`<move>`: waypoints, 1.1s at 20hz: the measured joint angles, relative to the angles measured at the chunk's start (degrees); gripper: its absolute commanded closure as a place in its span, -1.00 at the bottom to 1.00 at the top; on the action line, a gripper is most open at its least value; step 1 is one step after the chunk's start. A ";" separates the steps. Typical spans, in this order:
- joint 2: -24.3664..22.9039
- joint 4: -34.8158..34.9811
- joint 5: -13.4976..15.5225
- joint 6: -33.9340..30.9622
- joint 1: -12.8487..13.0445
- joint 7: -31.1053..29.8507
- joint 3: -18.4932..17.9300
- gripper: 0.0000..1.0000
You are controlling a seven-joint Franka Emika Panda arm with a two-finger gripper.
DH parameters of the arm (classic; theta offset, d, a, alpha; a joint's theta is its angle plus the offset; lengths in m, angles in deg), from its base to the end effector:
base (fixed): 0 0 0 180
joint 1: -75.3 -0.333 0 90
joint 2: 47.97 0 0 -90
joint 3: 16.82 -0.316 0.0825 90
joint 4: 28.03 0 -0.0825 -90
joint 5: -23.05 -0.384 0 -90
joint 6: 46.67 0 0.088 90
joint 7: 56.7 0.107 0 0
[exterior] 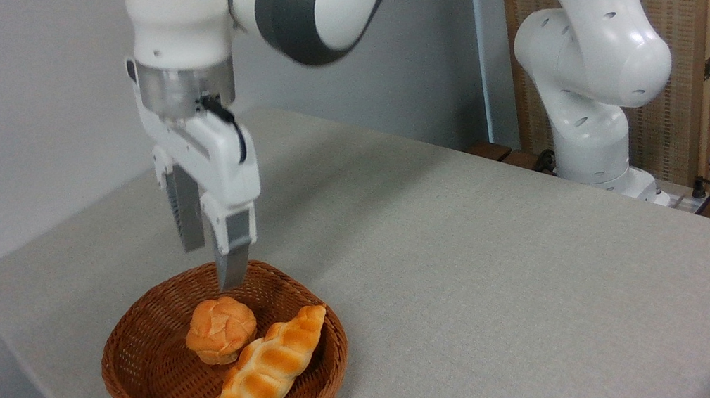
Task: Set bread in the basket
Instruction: 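Open the gripper and raise it away from the basket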
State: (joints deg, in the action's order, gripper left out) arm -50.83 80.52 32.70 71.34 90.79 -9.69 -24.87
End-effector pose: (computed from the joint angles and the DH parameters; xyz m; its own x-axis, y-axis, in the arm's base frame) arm 0.5620 -0.0810 0.5430 0.6060 -0.7505 0.2635 -0.7713 -0.6354 -0.0359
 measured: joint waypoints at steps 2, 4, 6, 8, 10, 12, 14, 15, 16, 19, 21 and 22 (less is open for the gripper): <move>-0.67 -4.13 -0.53 -8.56 -2.03 -2.04 0.82 -1.00; -1.37 -7.92 -2.80 -17.00 -5.17 -2.96 2.31 -1.00; -2.10 -10.52 -4.66 -21.86 -7.51 -2.98 3.29 -1.00; -2.29 -11.38 -6.49 -23.23 -8.17 -3.03 4.07 -1.00; -1.99 -11.41 -7.42 -23.27 -8.18 -4.74 5.27 -1.00; -1.33 -11.72 -7.68 -23.27 -8.17 -6.66 6.17 -1.00; -0.68 -12.29 -7.76 -23.29 -8.18 -7.11 6.44 -1.00; -0.47 -12.52 -7.78 -23.31 -8.19 -7.11 6.44 -1.00; -0.36 -12.65 -7.78 -23.31 -8.21 -7.11 6.44 -1.00; -0.24 -12.81 -7.78 -23.36 -8.29 -7.11 6.44 -1.00; -0.23 -12.83 -7.78 -23.55 -8.41 -7.11 6.43 -1.00; -0.23 -12.83 -7.78 -23.68 -8.44 -7.11 6.43 -1.00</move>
State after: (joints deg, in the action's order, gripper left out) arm -51.06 67.70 24.91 47.66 82.35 -16.81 -18.45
